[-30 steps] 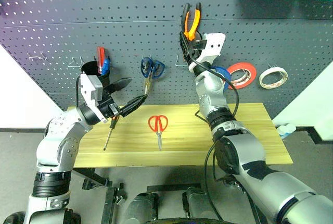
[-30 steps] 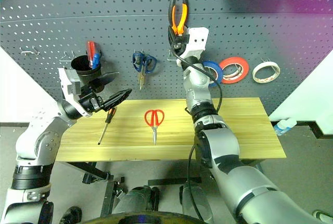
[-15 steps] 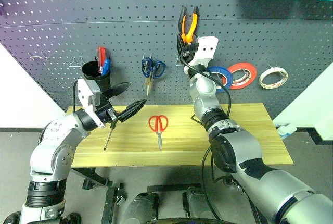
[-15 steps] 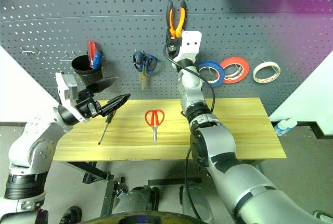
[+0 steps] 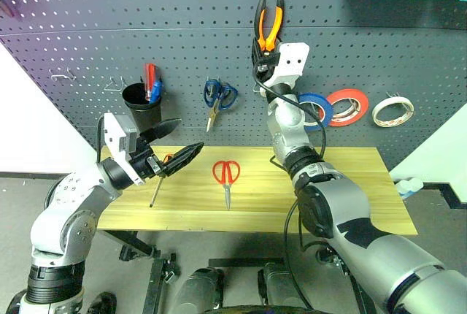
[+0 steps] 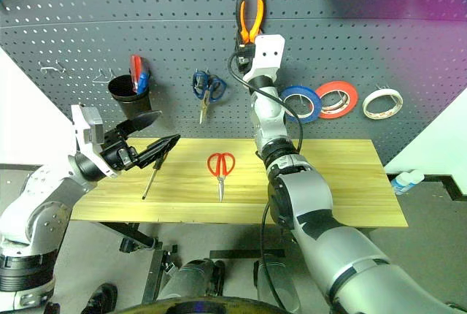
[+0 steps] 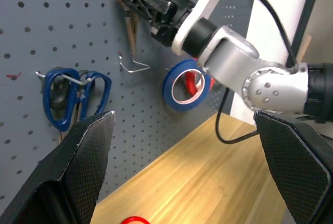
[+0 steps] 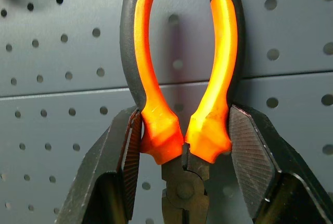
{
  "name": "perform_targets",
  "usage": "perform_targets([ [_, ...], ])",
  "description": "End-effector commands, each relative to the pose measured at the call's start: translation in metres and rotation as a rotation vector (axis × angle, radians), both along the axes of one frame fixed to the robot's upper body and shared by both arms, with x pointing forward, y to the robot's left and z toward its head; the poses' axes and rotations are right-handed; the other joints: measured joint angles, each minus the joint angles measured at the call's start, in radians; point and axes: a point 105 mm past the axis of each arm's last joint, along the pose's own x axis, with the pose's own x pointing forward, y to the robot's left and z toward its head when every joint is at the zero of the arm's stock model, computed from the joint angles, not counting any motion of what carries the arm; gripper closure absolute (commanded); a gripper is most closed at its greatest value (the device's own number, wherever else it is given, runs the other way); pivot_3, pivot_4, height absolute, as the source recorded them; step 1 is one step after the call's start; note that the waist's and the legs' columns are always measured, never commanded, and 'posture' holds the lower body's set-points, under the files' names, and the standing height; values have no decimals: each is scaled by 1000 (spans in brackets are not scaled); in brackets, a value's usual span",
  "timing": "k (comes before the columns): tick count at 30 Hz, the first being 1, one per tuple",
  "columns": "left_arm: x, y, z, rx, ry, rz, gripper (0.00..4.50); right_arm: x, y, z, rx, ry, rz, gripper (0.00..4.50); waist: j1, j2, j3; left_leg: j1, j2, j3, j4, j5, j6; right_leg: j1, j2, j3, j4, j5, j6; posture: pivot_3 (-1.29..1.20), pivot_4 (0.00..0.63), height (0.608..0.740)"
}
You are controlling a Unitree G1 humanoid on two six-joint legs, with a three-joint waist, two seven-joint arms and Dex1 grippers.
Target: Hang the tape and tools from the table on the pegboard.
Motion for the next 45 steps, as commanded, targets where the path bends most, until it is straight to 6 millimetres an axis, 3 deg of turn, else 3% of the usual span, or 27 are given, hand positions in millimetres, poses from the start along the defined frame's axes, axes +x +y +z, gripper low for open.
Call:
perform_targets([
  [1,-7,2,15,7,-46,3,0,-2,-4,18,-25,-71,-30,2378,8,1,3,0,0,0,0,0,0,0,0,0,0,0,0,119,120,740],
  [21,-20,3,17,10,7,-7,0,-3,-22,-16,-131,-26,-139,2378,19,-1,47,0,0,0,-1,0,0,1,-1,0,-1,-3,-5,119,177,740],
  [33,-25,7,22,-3,3,12,0,-5,-20,-46,-167,59,-147,2378,19,-4,70,0,1,0,-1,0,0,0,-1,0,-2,-3,-5,126,184,740],
  [43,-29,7,22,-8,8,17,0,-3,-23,-60,-196,112,-147,2378,19,-6,72,0,1,0,-2,0,0,1,-1,-1,-2,-6,-8,138,190,740],
  [45,-29,7,22,-7,10,17,0,-3,-24,-60,-190,109,-143,1668,19,-6,72,0,1,0,-2,0,0,1,-1,-1,-2,-6,-9,138,191,740],
])
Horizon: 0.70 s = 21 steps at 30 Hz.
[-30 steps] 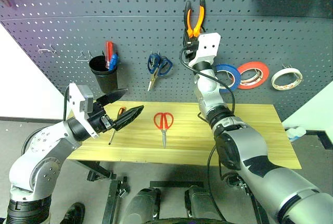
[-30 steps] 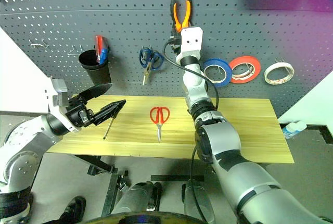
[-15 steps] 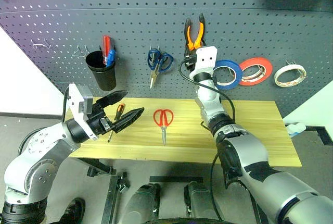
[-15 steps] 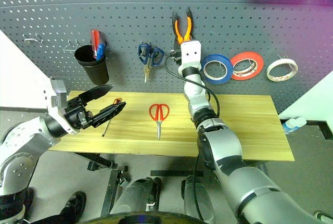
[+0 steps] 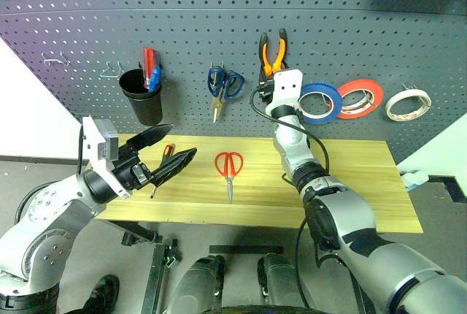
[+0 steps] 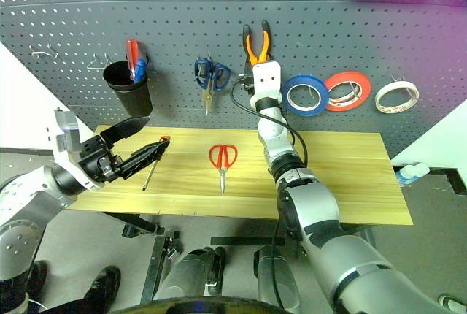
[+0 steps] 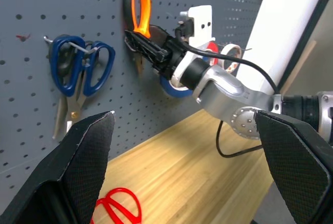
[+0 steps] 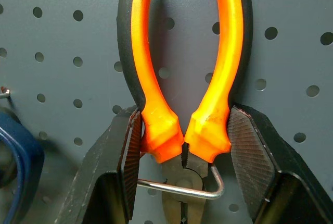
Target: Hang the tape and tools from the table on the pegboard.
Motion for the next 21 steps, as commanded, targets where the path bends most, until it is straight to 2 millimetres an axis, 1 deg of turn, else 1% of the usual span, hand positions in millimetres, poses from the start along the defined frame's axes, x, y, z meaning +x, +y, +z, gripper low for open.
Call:
perform_targets([
  [1,-4,-1,9,17,-37,-1,0,2,-7,-12,0,50,-14,1439,1,0,0,0,0,0,0,0,0,0,0,0,0,0,0,136,191,740],
  [3,-3,-1,8,17,-37,-1,0,1,-9,-11,-3,42,-27,744,0,-1,1,0,0,0,0,0,0,0,0,0,-1,0,0,133,187,740],
  [4,-3,-1,8,16,-37,-2,0,1,-8,-10,-6,35,-22,503,1,-1,1,0,0,0,0,0,0,0,0,0,-1,0,0,133,187,740],
  [5,-3,-1,8,16,-37,-3,0,1,-8,-9,-3,32,-19,147,2,0,3,0,0,0,0,0,0,0,0,0,-1,0,0,131,185,740],
  [6,-2,-1,8,16,-38,-3,0,1,-7,-8,4,31,-13,66,2,0,6,0,0,0,0,0,0,0,0,0,-1,0,0,126,181,740],
  [11,0,-2,7,15,-42,-5,0,-1,-5,0,27,-1,12,66,-1,-1,12,-2,0,0,-2,0,0,-1,0,-1,-3,0,0,123,177,740],
  [16,1,-3,7,14,-45,-6,0,-3,-7,15,52,-65,29,66,-1,-1,15,-2,0,0,-2,0,0,-1,0,-1,-3,0,0,124,172,740],
  [18,2,-3,6,14,-47,-5,0,-5,-8,23,32,-102,15,66,0,-1,15,-2,0,0,-2,0,0,-1,0,-1,-3,0,0,122,166,740],
  [21,4,-2,7,13,-58,0,0,-11,-7,41,33,-190,31,66,0,-1,16,-2,0,0,-2,0,0,-2,0,-1,-4,0,0,115,160,740],
])
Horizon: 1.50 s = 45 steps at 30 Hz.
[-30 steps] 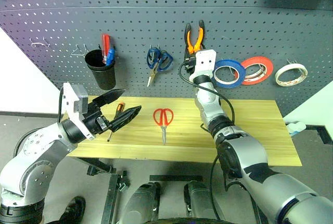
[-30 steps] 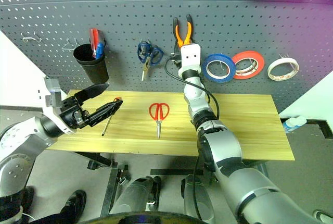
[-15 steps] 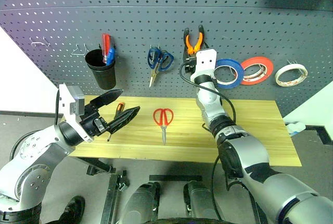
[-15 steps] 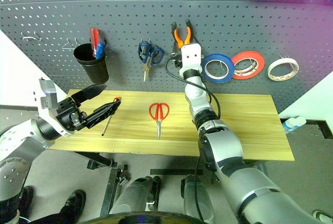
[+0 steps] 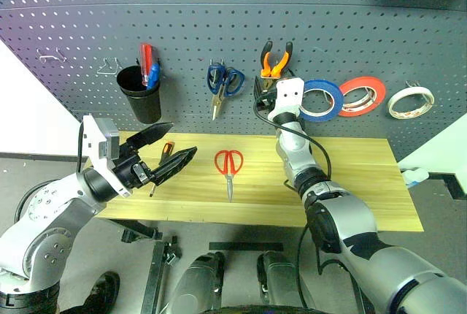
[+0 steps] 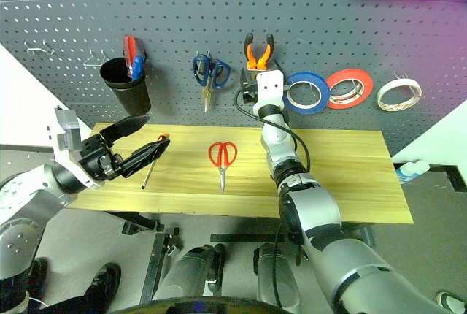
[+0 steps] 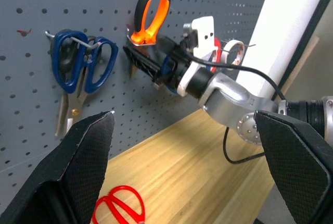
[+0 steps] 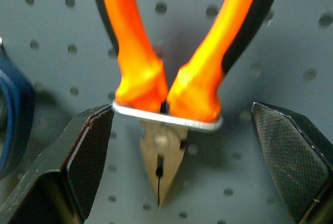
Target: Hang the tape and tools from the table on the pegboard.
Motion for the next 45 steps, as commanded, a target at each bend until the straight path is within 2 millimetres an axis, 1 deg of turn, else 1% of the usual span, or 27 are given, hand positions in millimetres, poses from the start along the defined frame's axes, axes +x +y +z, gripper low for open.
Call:
perform_targets([
  [1,1,0,6,2,-44,-1,0,-8,2,50,9,-198,19,66,0,0,0,0,0,0,0,0,0,0,0,0,0,0,0,113,159,740],
  [5,3,-1,7,-2,-50,-2,0,-18,4,62,21,-276,38,66,2,0,0,0,0,-1,-2,0,0,-1,0,-1,-2,0,0,109,157,740],
  [13,8,0,8,4,-63,3,0,-37,9,76,53,-386,94,66,0,0,0,0,0,-1,-13,1,-2,-3,-1,-1,-8,2,4,93,161,740],
  [16,9,0,7,1,-64,2,0,-43,7,83,65,-422,101,66,-1,0,0,-1,0,-1,-16,2,-3,-4,-1,-1,-8,2,4,90,162,740],
  [19,10,-1,8,-5,-66,1,0,-49,2,92,96,-463,103,66,0,0,0,-1,1,-1,-16,2,-3,-4,0,-2,-8,2,4,84,161,740],
  [27,15,-3,7,-8,-70,-3,0,-74,-8,110,122,-569,126,66,0,0,0,-1,1,-2,-16,1,-2,-4,0,-2,-8,3,4,73,163,740],
  [29,17,-4,7,-8,-72,-5,0,-79,-11,112,132,-575,142,66,1,0,0,-1,1,-2,-16,1,-2,-4,0,-2,-8,3,4,68,162,740],
  [31,19,-4,7,-8,-78,-6,0,-87,-10,109,130,-565,172,66,1,0,0,-1,1,-2,-16,1,-3,-4,0,-2,-8,3,4,62,159,740],
  [36,25,-3,6,-8,-90,0,0,-112,-8,90,79,-487,259,66,2,0,0,-1,1,-2,-16,1,-3,-4,0,-3,-8,3,4,35,158,740],
  [39,29,-2,2,-6,-92,4,0,-120,-8,69,55,-358,310,66,-2,0,0,-1,1,-2,-15,1,-2,-3,-1,-3,-8,2,4,14,158,740],
  [41,33,-1,1,-10,-98,12,0,-127,-14,61,122,-284,352,66,1,0,0,-1,1,-2,-15,1,-2,-3,-1,-3,-9,2,4,2,158,740],
  [43,36,-1,-2,-9,-98,13,0,-132,-11,55,57,-228,383,66,-1,0,0,-1,1,-2,-15,1,-2,-3,-1,-3,-9,2,4,-19,158,740],
  [45,40,-3,-9,12,-94,15,0,-130,-16,48,52,-126,402,66,-2,0,0,-1,1,-2,-15,1,-2,-3,-1,-3,-10,2,4,-32,154,740],
])
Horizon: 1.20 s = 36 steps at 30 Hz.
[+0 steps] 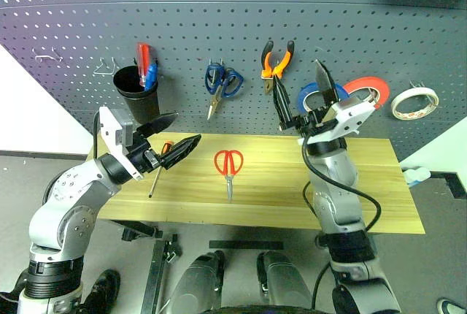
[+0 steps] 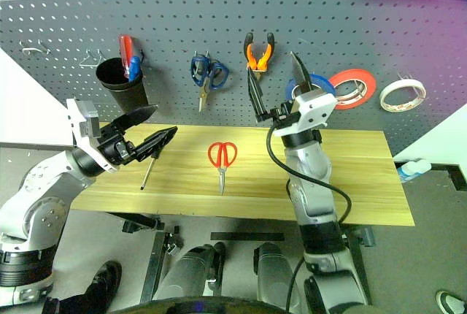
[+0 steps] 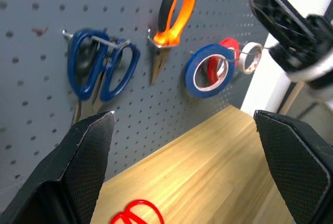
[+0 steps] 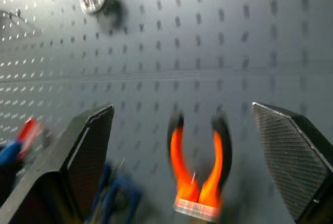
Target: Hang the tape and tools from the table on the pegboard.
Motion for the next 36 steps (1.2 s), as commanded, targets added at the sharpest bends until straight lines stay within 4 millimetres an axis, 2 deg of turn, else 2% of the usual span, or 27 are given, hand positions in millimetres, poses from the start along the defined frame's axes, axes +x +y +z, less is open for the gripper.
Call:
perform_targets([
  [1,6,-3,-2,37,-44,11,0,-8,-2,9,35,111,115,66,0,0,0,0,0,0,0,0,0,0,0,0,0,0,0,-39,153,740],
  [3,13,-2,-12,52,-9,35,0,-11,-5,3,96,230,215,66,0,0,0,0,1,0,0,0,0,0,0,0,-1,0,0,-55,154,740],
  [7,23,-9,-43,124,71,65,0,-34,-21,-8,-6,344,375,66,0,0,0,-3,1,0,1,-1,1,0,-1,-3,-4,0,0,-112,156,740],
  [9,27,-15,-50,130,86,78,0,-43,-31,-14,-101,381,408,66,-1,0,0,-7,1,-1,3,-2,3,-1,-1,-4,-6,0,1,-138,158,740],
  [11,31,-23,-59,149,104,94,0,-61,-37,-20,-146,441,533,66,-3,0,0,-11,1,-1,6,-3,5,-2,-1,-6,-9,2,3,-147,159,740],
  [15,42,-36,-73,167,165,139,0,-64,-56,-31,-178,505,554,66,-10,0,0,-16,2,-3,15,-6,9,-1,-1,-9,-10,3,5,-163,165,740],
  [17,45,-40,-84,196,202,170,0,-69,-57,-34,-202,516,589,66,-9,0,0,-16,2,-3,18,-6,10,1,-1,-9,-10,4,7,-172,169,740],
  [19,46,-46,-110,290,309,226,0,-79,-55,-33,-256,509,632,66,-8,0,0,-15,2,-3,19,-6,10,2,-1,-9,-12,5,7,-177,174,740],
  [22,47,-49,-133,397,407,281,0,-80,-54,-32,-295,486,630,66,-7,0,1,-16,2,-2,20,-7,11,3,-1,-9,-14,5,9,-186,176,740],
  [24,55,-51,-140,450,420,363,0,-79,-53,-31,-318,473,625,66,-7,-1,1,-17,2,-2,20,-8,12,3,-1,-9,-15,6,9,-193,185,740],
  [29,66,-65,-150,443,599,429,0,-78,-49,-31,-334,476,620,66,-5,-3,3,-17,2,-2,21,-8,12,3,-1,-10,-15,6,11,-205,205,740],
  [36,66,-106,-149,455,690,354,0,-71,-48,-30,-306,480,598,66,-10,-4,6,-18,2,-2,21,-8,13,2,-1,-10,-16,7,11,-208,213,740],
])
